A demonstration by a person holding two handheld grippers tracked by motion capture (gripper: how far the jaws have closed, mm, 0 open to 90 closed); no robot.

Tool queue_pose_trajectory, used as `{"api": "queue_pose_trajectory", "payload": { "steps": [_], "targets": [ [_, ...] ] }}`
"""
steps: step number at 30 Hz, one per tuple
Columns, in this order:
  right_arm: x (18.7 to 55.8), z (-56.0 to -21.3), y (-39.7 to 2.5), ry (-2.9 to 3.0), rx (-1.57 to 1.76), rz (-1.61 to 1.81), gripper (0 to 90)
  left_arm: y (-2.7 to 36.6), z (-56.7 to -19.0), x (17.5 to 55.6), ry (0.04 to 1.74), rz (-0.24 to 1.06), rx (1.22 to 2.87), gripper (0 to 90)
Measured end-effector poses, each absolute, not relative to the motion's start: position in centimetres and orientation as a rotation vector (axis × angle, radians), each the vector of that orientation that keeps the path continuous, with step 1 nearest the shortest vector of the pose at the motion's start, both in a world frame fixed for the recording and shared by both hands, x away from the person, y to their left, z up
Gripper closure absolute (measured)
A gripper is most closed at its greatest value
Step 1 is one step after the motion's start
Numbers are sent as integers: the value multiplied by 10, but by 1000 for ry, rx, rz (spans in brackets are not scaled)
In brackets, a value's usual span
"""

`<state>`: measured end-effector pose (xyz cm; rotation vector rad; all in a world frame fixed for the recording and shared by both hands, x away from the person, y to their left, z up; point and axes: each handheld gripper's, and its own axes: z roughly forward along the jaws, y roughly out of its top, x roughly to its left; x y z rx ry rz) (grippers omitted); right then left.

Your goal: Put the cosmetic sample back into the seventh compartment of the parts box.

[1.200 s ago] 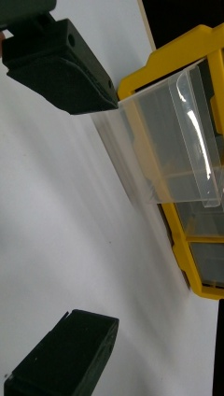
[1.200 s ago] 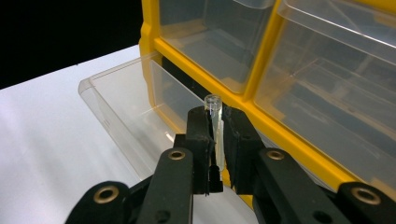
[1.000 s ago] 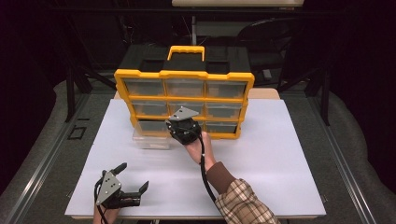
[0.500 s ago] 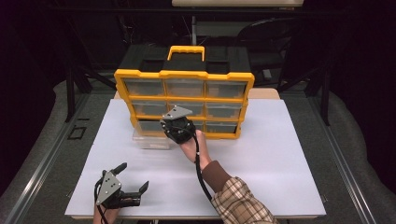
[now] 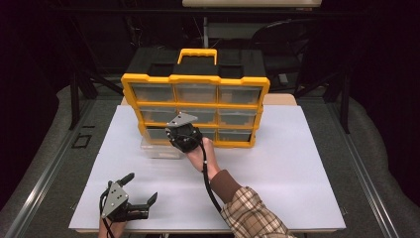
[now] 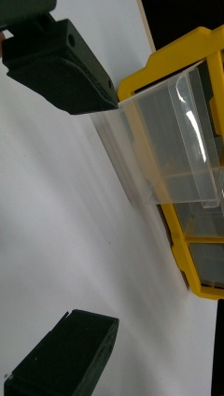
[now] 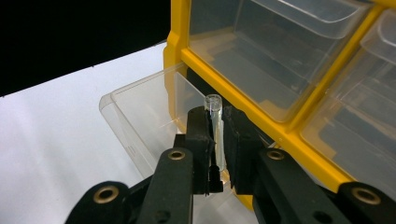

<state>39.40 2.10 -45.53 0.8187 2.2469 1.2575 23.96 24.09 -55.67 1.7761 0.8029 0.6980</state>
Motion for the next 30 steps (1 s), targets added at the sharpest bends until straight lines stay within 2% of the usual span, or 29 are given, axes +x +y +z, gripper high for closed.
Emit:
{"api": "queue_pose_trajectory", "payload": {
  "steps": [30],
  "targets": [
    [403,-463,35,2307,838,1225,810,241,-557,239,802,696,1776,0]
  ]
}}
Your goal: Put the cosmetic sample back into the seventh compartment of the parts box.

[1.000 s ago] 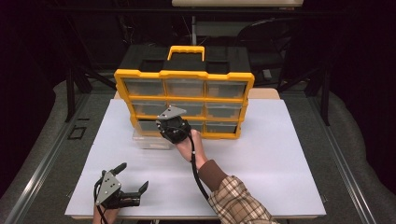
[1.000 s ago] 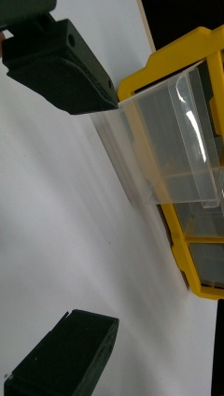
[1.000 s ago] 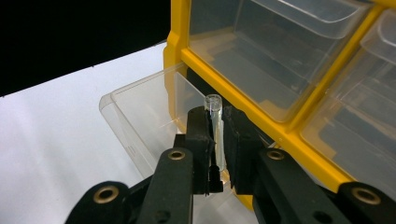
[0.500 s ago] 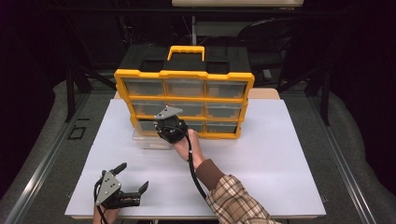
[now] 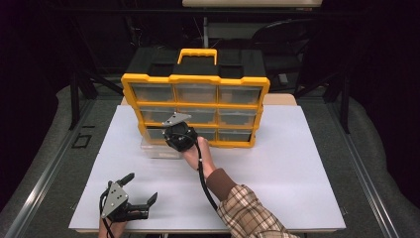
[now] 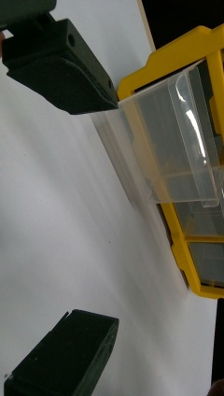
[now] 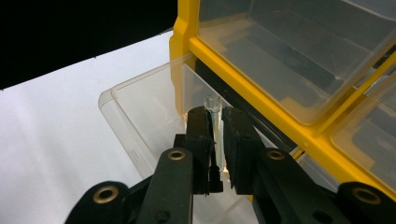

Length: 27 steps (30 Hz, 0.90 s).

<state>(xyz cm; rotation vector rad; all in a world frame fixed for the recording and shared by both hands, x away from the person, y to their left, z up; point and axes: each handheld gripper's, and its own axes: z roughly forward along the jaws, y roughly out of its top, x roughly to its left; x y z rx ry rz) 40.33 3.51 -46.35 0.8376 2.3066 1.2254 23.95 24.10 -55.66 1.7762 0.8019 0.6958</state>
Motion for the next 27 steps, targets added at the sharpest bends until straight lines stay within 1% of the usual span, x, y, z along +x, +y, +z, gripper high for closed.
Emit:
{"api": "queue_pose_trajectory", "payload": {
  "steps": [27],
  "targets": [
    [408,-472,42,2353,837,1183,805,241,-557,239,801,694,1776,0]
  ]
}}
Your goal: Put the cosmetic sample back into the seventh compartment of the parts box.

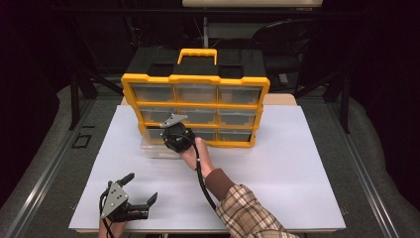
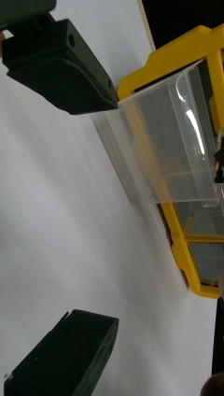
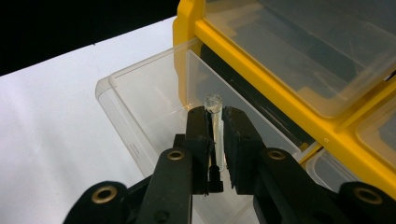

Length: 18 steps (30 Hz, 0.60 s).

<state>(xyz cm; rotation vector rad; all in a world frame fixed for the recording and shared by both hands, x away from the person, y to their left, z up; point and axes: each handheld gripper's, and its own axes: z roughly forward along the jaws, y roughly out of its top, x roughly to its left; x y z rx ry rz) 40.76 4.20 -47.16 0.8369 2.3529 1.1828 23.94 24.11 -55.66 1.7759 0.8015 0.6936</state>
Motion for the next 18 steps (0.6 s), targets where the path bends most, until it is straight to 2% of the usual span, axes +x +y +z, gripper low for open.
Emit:
{"api": "queue_pose_trajectory", "payload": {
  "steps": [5,10,18],
  "targets": [
    [408,-472,42,2348,844,1186,784,241,-557,239,801,694,1777,1],
    [406,-468,36,2354,859,1228,562,241,-556,239,800,696,1776,0],
    [394,-458,15,2383,837,1257,297,241,-557,240,800,693,1780,1]
  ]
}}
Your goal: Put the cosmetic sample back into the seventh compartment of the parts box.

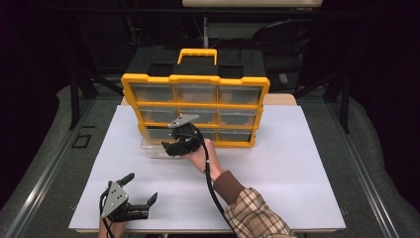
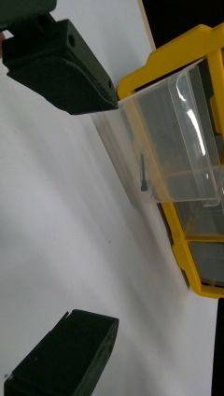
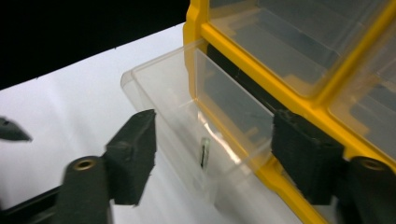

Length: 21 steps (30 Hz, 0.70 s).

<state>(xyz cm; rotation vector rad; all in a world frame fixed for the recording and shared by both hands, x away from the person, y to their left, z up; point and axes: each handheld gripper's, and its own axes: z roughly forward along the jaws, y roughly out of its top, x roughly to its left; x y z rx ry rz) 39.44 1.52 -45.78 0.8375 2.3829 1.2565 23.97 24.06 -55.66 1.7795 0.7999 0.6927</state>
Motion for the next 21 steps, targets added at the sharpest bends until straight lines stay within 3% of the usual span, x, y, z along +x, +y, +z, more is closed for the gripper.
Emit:
{"api": "queue_pose_trajectory", "payload": {
  "steps": [7,21],
  "targets": [
    [385,-455,-9,2394,822,1272,164,240,-557,241,799,694,1785,1],
    [364,-458,-58,2375,842,1287,58,237,-557,243,793,684,1786,1]
  ]
}}
